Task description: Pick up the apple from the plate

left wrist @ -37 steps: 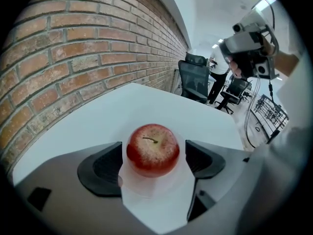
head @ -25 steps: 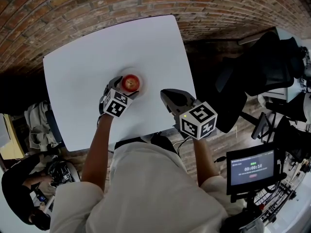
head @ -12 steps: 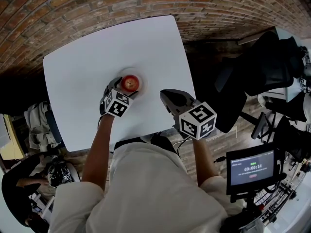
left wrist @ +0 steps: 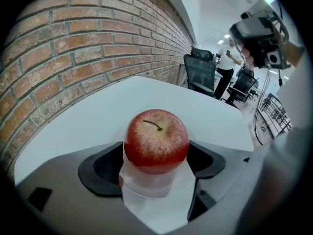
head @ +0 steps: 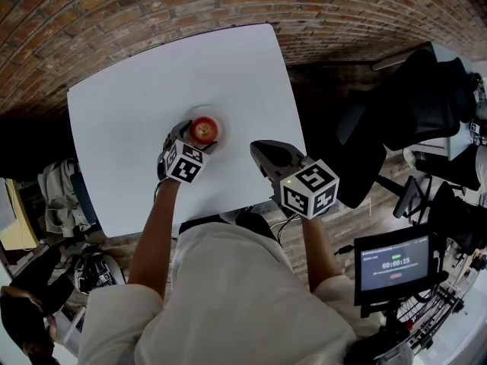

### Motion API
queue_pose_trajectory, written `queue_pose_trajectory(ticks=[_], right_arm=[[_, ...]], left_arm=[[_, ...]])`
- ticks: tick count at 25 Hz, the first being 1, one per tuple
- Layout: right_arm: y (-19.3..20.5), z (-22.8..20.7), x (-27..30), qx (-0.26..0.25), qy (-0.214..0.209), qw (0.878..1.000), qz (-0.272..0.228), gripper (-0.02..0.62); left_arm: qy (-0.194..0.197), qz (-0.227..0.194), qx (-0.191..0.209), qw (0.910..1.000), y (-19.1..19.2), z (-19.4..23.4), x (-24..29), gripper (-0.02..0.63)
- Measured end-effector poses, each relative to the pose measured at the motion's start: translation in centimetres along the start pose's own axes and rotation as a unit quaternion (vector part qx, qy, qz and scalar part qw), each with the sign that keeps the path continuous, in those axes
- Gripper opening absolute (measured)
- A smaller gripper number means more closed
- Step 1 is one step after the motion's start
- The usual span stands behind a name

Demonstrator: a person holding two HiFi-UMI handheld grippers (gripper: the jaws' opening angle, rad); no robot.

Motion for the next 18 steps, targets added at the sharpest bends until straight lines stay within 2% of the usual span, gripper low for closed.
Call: queue_pose_trajectory(ticks=[18], right_arm=[[0.09,-0.24,-0.11,0.007,-0.003,1.0,-0.006,0.003]], left_arm=[[-0.007,-0.005,0.002,1.0,-0.03,-0.01,0.03,0.402]])
Point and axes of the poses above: the fingertips, and each gripper's own axes: x forward along the fingers, z to its left, y out of its underside, the point moved 7 cm from there along -x, backward along the fingers, and after that the axes turned 9 degrees about -x, right-handed, at the moved point
